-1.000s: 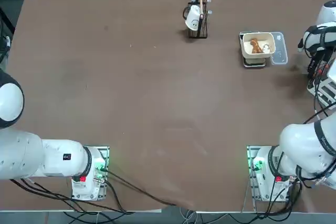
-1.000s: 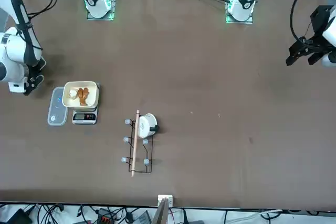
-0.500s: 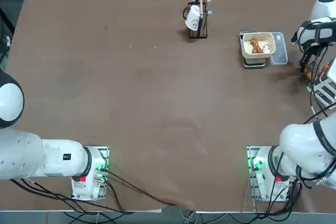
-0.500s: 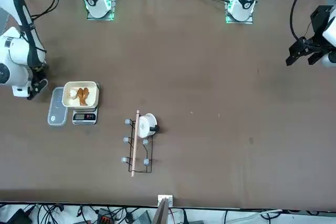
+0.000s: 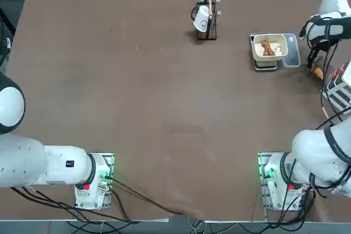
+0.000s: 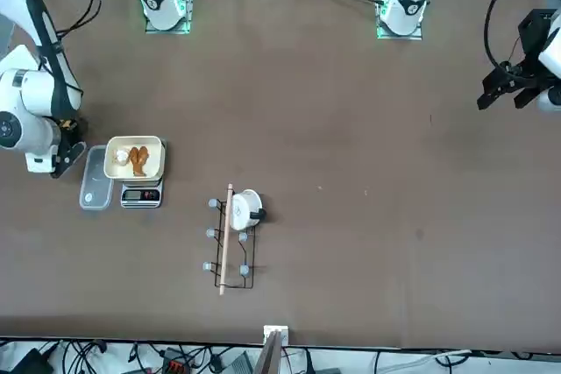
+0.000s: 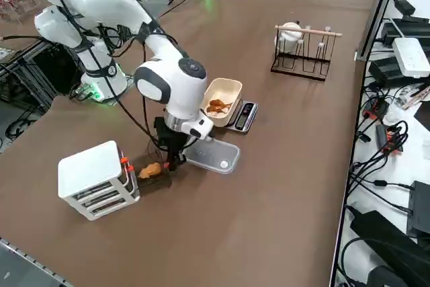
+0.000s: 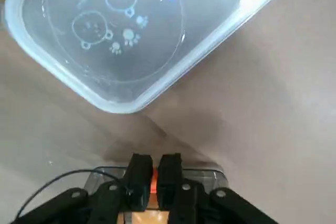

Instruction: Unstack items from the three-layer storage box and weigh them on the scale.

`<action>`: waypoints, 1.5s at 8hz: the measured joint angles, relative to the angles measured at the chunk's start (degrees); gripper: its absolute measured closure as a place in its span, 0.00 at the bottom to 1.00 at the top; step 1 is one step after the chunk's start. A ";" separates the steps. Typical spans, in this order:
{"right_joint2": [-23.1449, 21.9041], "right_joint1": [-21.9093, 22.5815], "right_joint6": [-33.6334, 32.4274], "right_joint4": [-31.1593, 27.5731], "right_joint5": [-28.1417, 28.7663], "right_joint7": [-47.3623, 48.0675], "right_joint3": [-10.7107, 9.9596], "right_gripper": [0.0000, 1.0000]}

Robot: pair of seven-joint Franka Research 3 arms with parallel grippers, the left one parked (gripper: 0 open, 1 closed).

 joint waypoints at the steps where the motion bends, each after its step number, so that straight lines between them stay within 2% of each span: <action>1: 0.01 0.30 -0.02 0.29 0.44 0.00 0.00 0.91; 2: 0.02 0.42 -0.08 0.42 0.44 0.00 -0.01 0.88; 3: 0.02 0.63 0.03 0.67 0.67 0.00 0.06 0.74; 6: -0.60 1.83 -1.05 2.67 1.12 0.02 1.56 0.15; 7: -1.53 1.87 -3.57 3.57 1.17 0.03 2.39 0.01; 8: -2.89 1.89 -7.64 4.71 1.90 0.03 3.08 0.00; 10: -5.78 0.68 -12.81 5.50 2.77 -0.45 3.14 0.00; 12: -6.06 -3.63 -11.95 3.81 2.82 -2.64 2.95 0.03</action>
